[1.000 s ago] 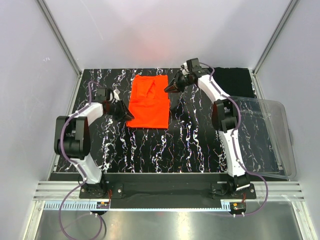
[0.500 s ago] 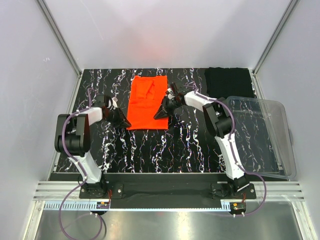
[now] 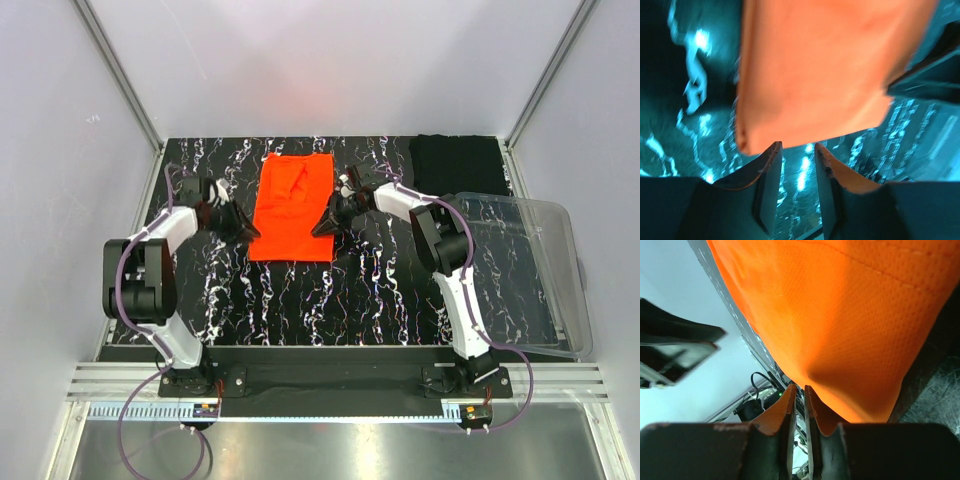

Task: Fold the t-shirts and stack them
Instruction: Fold the tshirt

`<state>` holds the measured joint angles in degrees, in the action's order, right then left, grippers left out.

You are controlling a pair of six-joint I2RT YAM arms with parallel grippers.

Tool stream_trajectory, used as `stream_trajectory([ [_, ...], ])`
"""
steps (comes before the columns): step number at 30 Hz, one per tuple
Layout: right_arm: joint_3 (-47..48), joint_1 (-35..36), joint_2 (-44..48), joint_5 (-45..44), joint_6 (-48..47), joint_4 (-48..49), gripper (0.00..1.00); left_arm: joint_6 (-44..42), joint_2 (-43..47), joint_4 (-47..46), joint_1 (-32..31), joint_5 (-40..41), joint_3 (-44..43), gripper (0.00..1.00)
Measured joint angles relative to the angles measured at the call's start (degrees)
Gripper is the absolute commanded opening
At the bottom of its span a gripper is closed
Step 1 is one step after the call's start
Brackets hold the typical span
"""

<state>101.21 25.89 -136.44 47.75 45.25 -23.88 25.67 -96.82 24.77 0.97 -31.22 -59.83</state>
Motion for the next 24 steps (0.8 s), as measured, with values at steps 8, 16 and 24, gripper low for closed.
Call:
stream_trajectory([
  [8,-2.6,0.0,0.4,0.1,-0.4,0.7,0.19,3.0,-13.6,-5.9,0.0,-4.7,-15.6,0.34],
  [16,-6.4,0.0,0.9,0.0,-2.4,1.7,0.19,8.7,-26.8,-11.1,0.0,-6.8,-23.8,0.34],
  [24,-12.1,-1.0,3.9,0.5,-4.5,3.1,0.2,12.1,-30.2,-11.3,0.0,-7.7,-25.9,0.36],
])
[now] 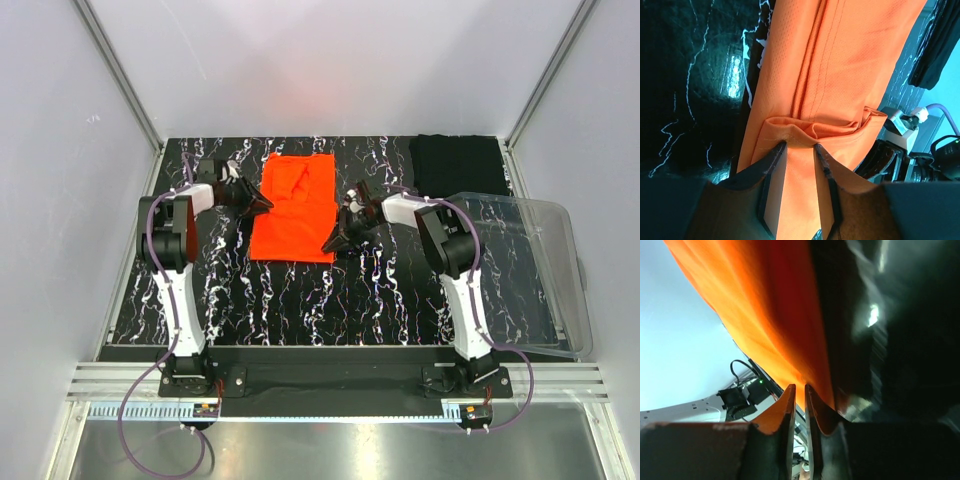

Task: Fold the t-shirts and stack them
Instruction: Fold the tshirt

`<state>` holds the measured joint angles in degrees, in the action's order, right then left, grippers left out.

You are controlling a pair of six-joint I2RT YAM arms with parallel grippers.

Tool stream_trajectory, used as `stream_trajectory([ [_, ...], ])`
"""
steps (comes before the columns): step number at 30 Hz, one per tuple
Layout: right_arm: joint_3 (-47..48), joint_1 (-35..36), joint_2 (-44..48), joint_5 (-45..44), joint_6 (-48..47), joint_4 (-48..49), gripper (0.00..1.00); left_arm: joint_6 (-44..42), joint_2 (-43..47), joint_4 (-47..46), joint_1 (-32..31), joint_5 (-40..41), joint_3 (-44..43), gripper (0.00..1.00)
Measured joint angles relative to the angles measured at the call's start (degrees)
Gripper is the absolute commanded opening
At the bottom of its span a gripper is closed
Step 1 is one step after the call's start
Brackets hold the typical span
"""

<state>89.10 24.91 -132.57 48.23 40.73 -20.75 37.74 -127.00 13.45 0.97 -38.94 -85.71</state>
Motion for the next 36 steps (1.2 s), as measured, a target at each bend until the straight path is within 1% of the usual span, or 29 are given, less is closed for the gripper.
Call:
stream_trajectory([
  [2,-2.6,-0.9,1.5,0.0,-0.8,0.1,0.2,0.2,0.6,-0.8,-0.1,-0.5,1.7,0.36],
  [5,-6.2,-2.4,3.8,0.1,-2.1,0.2,0.2,0.0,3.4,-2.1,-0.8,-0.9,6.4,0.36],
  [10,-14.9,-3.7,9.2,0.0,-3.7,1.4,0.2,-1.8,10.6,-2.1,-5.4,-0.7,16.7,0.36],
  [13,-23.8,-3.6,14.9,-0.3,-3.6,3.5,0.2,-2.9,15.2,-2.0,-9.1,-0.3,22.8,0.36],
  [17,-37.1,-3.5,24.7,-0.8,-2.1,6.1,0.2,-4.4,22.2,-0.7,-13.5,0.6,31.1,0.37],
  [20,-44.6,-3.5,32.2,-1.2,-1.3,6.6,0.21,-5.9,27.4,1.9,-14.1,1.9,35.8,0.38],
  [23,-48.8,-3.5,38.0,-1.2,-0.7,6.9,0.21,-8.2,30.7,5.7,-13.7,4.0,36.7,0.39],
  [26,-49.5,-3.5,40.3,-1.2,-0.4,7.2,0.22,-10.6,32.5,8.3,-13.6,5.2,36.3,0.39],
  [29,-47.6,-3.5,40.1,-1.0,-0.5,7.0,0.22,-12.2,34.0,11.3,-13.5,6.0,34.8,0.4],
  [32,-41.9,-3.5,37.6,-0.7,-0.9,6.0,0.22,-12.7,35.4,13.1,-13.3,6.2,32.3,0.39],
  [36,-30.4,-3.5,29.7,-0.3,-1.7,5.7,0.21,-12.7,34.5,13.5,-12.5,6.1,27.6,0.37],
])
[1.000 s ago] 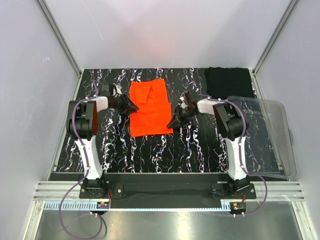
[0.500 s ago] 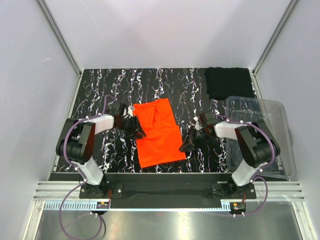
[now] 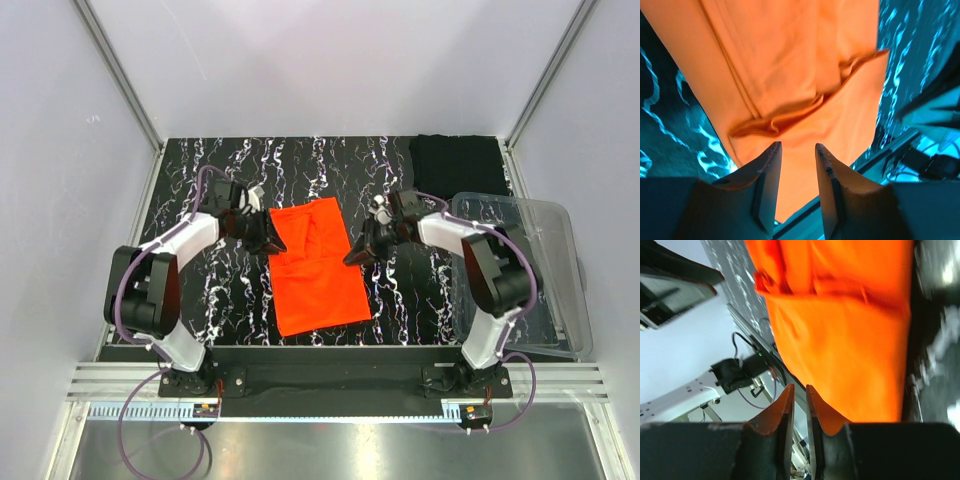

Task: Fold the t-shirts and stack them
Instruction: Fold the tshirt

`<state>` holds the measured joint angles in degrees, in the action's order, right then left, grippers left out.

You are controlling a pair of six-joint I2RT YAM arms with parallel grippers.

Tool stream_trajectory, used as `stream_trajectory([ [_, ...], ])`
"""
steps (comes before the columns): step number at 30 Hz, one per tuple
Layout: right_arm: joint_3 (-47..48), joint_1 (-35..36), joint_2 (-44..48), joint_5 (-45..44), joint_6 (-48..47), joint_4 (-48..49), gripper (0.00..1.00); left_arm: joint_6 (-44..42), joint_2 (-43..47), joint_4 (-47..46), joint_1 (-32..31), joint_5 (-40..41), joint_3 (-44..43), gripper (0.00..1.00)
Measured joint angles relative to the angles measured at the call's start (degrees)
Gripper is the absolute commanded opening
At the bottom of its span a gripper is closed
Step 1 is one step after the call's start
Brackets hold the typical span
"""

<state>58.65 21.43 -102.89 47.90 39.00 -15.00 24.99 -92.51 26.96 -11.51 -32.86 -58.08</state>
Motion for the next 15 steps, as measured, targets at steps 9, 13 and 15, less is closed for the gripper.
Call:
stream_trajectory([
  [9,12.5,-0.4,-14.2,1.3,-1.7,-1.2,0.2,0.0,-13.4,-0.1,2.6,0.1,-4.3,0.35],
  [13,12.5,-2.1,-18.4,1.1,-2.5,-2.2,0.2,0.5,-17.0,0.9,2.8,-1.6,-6.9,0.35],
  [15,12.6,-3.5,-19.5,2.2,-3.3,-2.2,0.19,0.5,-18.8,0.8,2.8,-1.7,-9.2,0.35],
])
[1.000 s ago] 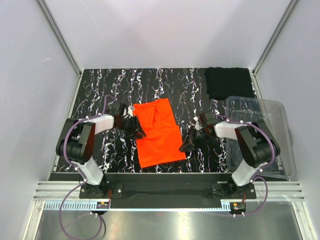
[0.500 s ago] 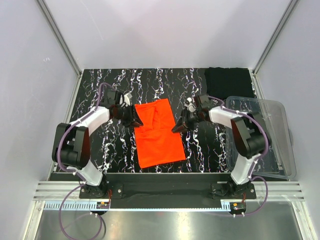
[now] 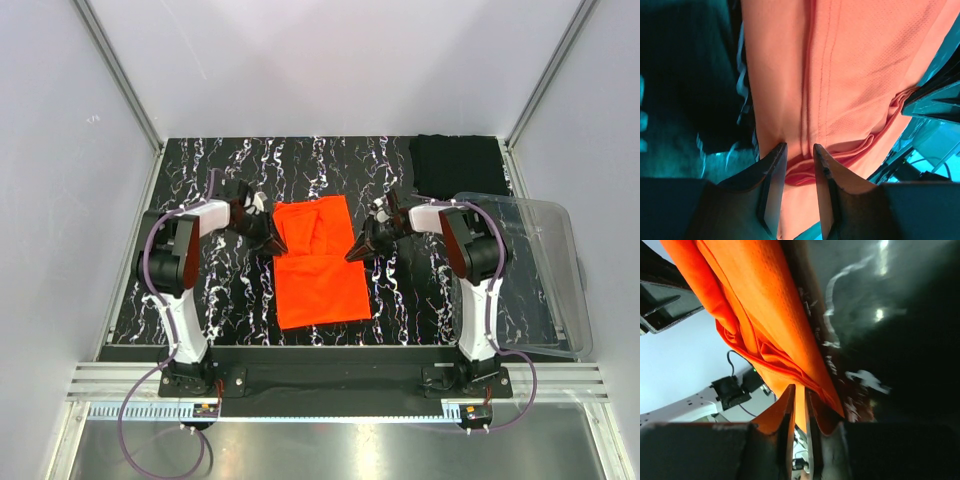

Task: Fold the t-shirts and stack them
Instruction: Fold the tshirt

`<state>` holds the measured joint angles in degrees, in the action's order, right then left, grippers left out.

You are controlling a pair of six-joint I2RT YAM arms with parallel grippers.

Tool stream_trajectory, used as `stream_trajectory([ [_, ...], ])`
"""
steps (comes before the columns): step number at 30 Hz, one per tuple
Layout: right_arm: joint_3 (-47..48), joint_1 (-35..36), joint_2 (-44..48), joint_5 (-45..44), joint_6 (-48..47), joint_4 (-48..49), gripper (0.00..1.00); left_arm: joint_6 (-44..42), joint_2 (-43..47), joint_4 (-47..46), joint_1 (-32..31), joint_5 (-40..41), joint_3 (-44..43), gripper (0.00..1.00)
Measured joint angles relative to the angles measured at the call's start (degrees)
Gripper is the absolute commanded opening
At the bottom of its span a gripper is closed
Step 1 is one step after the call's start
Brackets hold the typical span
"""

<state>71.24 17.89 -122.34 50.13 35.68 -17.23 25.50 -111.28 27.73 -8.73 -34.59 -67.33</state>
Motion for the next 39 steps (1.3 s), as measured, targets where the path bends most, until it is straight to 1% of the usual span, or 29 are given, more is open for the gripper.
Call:
stream_trajectory([
  [7,-0.3,-4.5,0.1,0.5,-0.2,-0.1,0.2,-0.3,-4.8,1.0,-0.1,-0.3,-7.5,0.36],
  [11,-1.2,-4.8,1.0,0.4,-0.1,-0.6,0.2,-0.7,-4.8,1.9,-0.1,0.4,-8.6,0.39],
  [16,0.7,-4.8,1.4,-0.3,0.1,-2.4,0.2,-0.6,-4.8,4.0,0.1,1.3,-12.6,0.38],
  [18,4.0,-4.7,1.0,-0.8,0.7,-3.0,0.2,-0.2,-5.1,3.9,0.4,1.3,-16.0,0.38],
  [20,9.3,-4.7,-0.4,-1.4,1.8,-3.0,0.2,0.4,-6.0,3.5,0.9,1.0,-19.8,0.37],
  [24,19.1,-4.7,-4.2,-2.8,3.8,-2.0,0.2,2.5,-9.9,-0.1,1.6,0.3,-25.3,0.36],
  [31,29.9,-4.7,-12.6,-4.2,6.8,-1.6,0.2,7.1,-16.6,-4.8,2.2,-0.6,-26.0,0.36],
  [36,34.6,-4.7,-17.6,-5.7,8.5,-2.1,0.2,9.4,-19.3,-6.7,2.6,-2.5,-27.7,0.36],
  [39,36.3,-5.0,-19.7,-7.3,9.4,-2.1,0.2,9.7,-20.3,-7.8,3.0,-2.6,-29.4,0.4],
])
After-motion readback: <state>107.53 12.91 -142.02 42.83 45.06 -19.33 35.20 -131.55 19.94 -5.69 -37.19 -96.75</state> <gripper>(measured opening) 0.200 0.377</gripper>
